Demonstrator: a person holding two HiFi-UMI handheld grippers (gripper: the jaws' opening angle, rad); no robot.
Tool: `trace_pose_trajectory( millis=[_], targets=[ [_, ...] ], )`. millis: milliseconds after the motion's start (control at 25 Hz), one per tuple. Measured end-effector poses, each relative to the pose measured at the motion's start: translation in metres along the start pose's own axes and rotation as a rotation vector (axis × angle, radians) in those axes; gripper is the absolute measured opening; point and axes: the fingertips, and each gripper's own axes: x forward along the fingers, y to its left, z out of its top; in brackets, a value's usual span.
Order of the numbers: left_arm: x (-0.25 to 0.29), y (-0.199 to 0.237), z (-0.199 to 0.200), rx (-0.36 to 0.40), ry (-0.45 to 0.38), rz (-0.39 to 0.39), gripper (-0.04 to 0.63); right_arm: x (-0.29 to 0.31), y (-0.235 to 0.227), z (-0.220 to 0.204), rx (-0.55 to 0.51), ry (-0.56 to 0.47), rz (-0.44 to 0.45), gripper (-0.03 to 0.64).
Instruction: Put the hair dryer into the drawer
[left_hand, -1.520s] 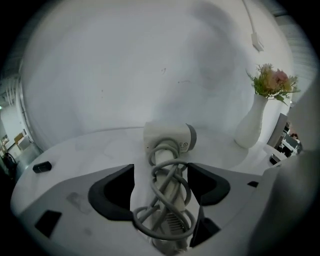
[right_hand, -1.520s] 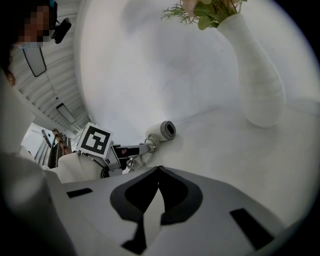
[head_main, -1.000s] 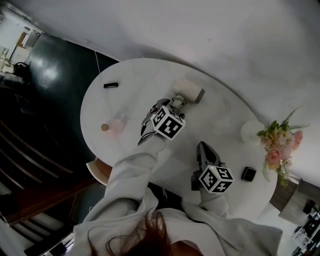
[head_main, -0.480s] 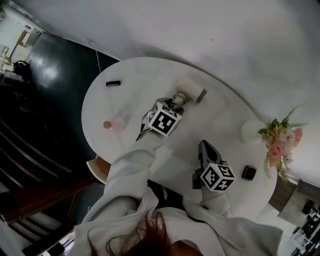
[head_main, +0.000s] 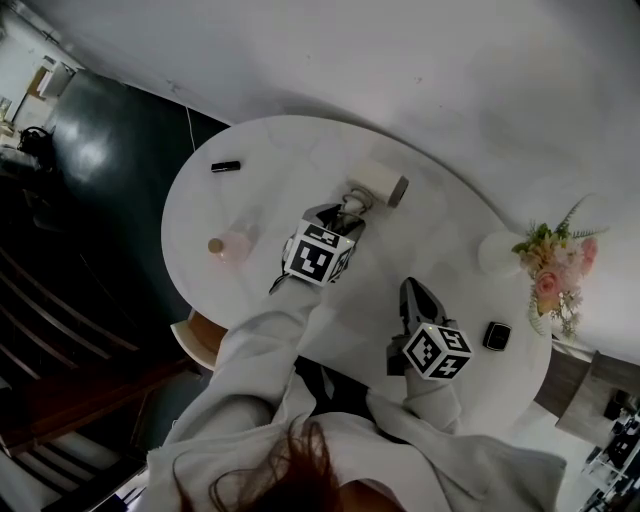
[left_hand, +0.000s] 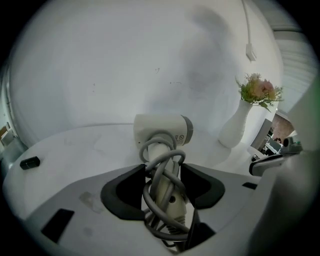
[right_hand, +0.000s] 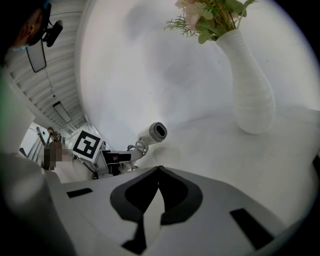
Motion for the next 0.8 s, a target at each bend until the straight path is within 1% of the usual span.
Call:
trace_pose_trajectory(
  millis=[200, 400, 520, 800],
  targets=[
    [-0.027, -0.014, -0.005, 0.016, -0.044, -0.029, 0.224, -0.005, 0.010, -0.004, 0.010, -0.004, -0.012, 0.051],
    [-0.058, -0.021, -0.019, 0.021, -0.068, -0.033, 0.224, -0.017, 0.016, -0.013, 0.041, -0.027, -0.032, 0.051],
    [-0.080, -0.024, -0.029, 0.019, -0.083, -0.034, 0.224, -0.025, 0.024, -0.019, 0.037, -0.037, -0.046, 0.051],
    [-0.126, -0.031, -0.055, 0.007, -0.112, -0.027, 0.224, -0.037, 0.052, -0.039, 0.025, -0.046, -0.029, 0.051]
  ],
)
